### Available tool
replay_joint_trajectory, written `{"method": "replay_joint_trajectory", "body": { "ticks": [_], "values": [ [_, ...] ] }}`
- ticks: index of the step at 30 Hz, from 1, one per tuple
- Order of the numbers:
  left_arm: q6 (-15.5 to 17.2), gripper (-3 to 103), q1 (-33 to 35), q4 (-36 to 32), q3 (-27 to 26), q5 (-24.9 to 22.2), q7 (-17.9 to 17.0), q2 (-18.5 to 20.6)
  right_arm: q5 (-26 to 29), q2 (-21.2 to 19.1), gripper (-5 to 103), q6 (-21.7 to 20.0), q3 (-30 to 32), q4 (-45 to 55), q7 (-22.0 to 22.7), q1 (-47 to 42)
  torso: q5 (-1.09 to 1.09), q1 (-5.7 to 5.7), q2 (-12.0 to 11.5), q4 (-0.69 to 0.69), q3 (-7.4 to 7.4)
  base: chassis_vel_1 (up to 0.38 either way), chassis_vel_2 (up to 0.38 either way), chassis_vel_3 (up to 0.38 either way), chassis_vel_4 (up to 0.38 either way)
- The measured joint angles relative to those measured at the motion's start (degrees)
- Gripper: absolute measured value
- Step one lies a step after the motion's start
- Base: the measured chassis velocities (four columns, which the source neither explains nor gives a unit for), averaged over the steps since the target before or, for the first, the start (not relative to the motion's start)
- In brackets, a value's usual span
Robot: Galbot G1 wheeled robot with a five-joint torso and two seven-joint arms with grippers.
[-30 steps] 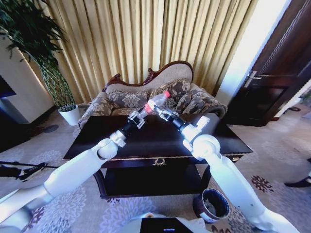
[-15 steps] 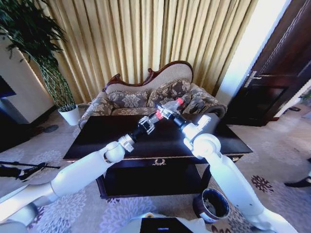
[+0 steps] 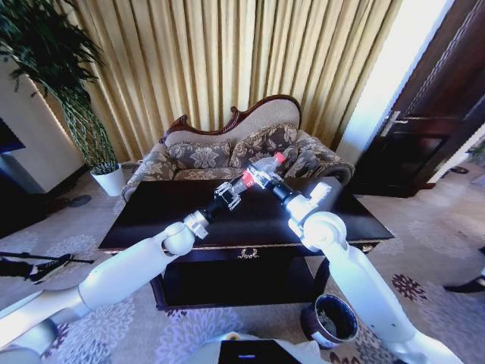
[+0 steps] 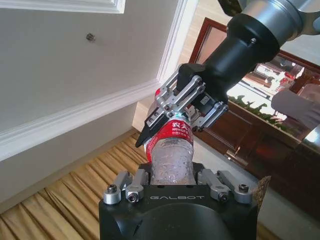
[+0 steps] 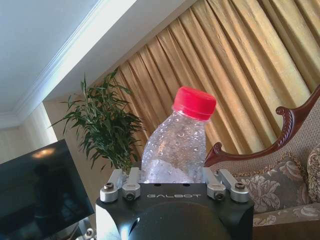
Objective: Move to the front of the table and place the trash on the table into the trash bin.
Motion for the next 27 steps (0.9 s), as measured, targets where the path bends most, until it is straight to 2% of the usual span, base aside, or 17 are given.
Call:
{"method": "replay_joint_trajectory", "body": {
  "ticks": [4, 5, 8, 10, 14, 16, 18, 22, 24, 26, 27],
  "values": [
    [0.8, 53, 0.3, -1.2, -0.2, -0.8, -0.1, 0.5, -0.4, -0.1, 37, 0.0, 0.5, 0.1, 0.0, -0.3, 0.00, 0.00, 0.0, 0.00, 0.00, 0.000, 0.000, 0.000, 0.000],
    [0.8, 53, 0.3, -1.2, -0.2, -0.8, -0.1, 0.5, -0.4, -0.1, 37, 0.0, 0.5, 0.1, 0.0, -0.3, 0.00, 0.00, 0.0, 0.00, 0.00, 0.000, 0.000, 0.000, 0.000],
    [0.8, 70, 1.1, -3.6, -0.4, -2.6, -0.3, 1.2, -1.1, -0.4, 35, 0.9, 1.7, -0.5, 0.3, -0.3, 0.00, 0.00, 0.0, 0.00, 0.00, 0.000, 0.000, 0.000, 0.000],
    [1.0, 70, 1.3, -4.4, -0.6, -3.0, -0.4, 1.4, -1.2, -0.5, 32, 0.9, 2.0, -0.6, 0.4, -0.3, -0.01, 0.00, 0.0, -0.01, 0.00, 0.000, 0.000, 0.000, 0.000],
    [2.3, 90, 2.9, -8.0, -2.1, -4.3, -0.3, 2.7, -2.5, -1.4, 26, 1.0, 4.7, -2.2, 0.5, -0.4, 0.00, 0.00, 0.0, -0.01, 0.00, 0.000, 0.000, 0.000, 0.000],
    [2.8, 90, 3.3, -8.5, -2.9, -4.8, -0.2, 3.1, -3.1, -1.8, 26, 1.1, 5.4, -2.7, 0.5, -0.6, 0.00, 0.00, 0.0, 0.00, 0.00, 0.000, 0.000, 0.000, 0.000],
    [4.4, 99, 4.7, -9.6, -5.7, -6.4, -0.3, 3.9, -4.8, -2.7, 26, 1.3, 7.2, -3.7, 0.6, -1.3, 0.00, 0.00, 0.0, -0.01, 0.00, 0.000, 0.000, 0.000, 0.000],
    [7.2, 100, 7.3, -11.2, -10.9, -9.1, -0.3, 5.1, -8.2, -4.1, 26, 2.3, 8.8, -4.8, 0.6, -2.8, 0.00, 0.00, 0.0, -0.01, 0.00, 0.000, 0.000, 0.000, 0.000],
    [9.5, 100, 11.5, -12.2, -17.1, -11.6, -0.5, 6.2, -12.8, -5.2, 26, 4.0, 10.1, -5.8, 0.6, -4.9, 0.01, 0.00, 0.0, -0.02, 0.00, 0.000, 0.000, 0.000, 0.000],
    [9.7, 100, 12.7, -12.3, -18.8, -12.0, -0.5, 6.4, -13.6, -5.4, 26, 4.4, 10.3, -5.8, 0.6, -5.4, 0.01, 0.00, 0.0, -0.01, 0.00, 0.000, 0.000, 0.000, 0.000],
    [10.3, 100, 16.0, -12.7, -23.5, -12.8, -0.5, 6.7, -15.0, -5.8, 26, 5.4, 11.1, -5.5, 0.6, -7.0, 0.01, 0.00, 0.0, -0.01, 0.00, 0.000, 0.000, 0.000, 0.000]
  ]
}}
